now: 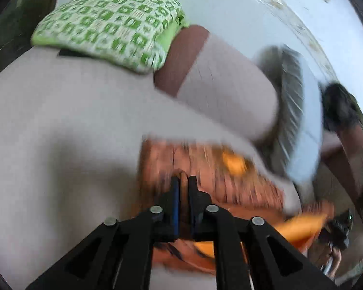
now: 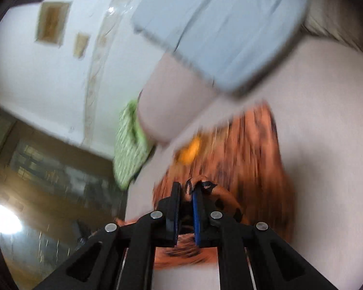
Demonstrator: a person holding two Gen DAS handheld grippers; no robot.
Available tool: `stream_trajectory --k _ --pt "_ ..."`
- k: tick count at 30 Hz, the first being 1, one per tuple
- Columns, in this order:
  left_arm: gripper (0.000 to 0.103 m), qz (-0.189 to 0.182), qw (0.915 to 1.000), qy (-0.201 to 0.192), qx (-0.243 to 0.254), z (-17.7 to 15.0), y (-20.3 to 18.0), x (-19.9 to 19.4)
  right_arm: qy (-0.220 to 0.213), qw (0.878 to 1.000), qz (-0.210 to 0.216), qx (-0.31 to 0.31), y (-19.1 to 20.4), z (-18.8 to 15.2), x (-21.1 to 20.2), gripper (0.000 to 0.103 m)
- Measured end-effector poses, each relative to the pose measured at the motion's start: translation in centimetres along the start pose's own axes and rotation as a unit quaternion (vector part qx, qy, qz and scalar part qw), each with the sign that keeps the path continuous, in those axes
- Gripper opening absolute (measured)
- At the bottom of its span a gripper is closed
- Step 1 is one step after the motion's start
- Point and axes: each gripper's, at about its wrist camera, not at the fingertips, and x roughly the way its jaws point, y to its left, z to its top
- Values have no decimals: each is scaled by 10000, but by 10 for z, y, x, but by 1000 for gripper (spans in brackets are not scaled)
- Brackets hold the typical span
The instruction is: Fold small clothes
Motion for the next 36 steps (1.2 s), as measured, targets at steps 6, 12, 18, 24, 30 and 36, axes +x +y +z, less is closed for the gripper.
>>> stream_trajectory --k 6,12,18,24,30,36 --pt "60 901 9885 810 -906 1 56 107 -69 9909 -1345 -29 -52 5 45 92" --pt "61 669 9931 828 -500 -43 64 75 177 9898 -1362 -380 -57 -32 22 92" --pt "93 657 9878 1051 948 -96 20 95 1056 9810 -1395 -835 -52 -61 72 92" --pt "14 1053 9843 1119 871 -80 -22 100 1459 9591 -2059 -1283 -10 -63 102 22" --pt "14 672 9905 419 1124 -86 -59 -13 1062 9692 -1632 -1506 56 -73 24 16" --pt "25 699 9899 825 917 -182 -12 -60 1269 9705 -1666 -1196 18 -143 -37 20"
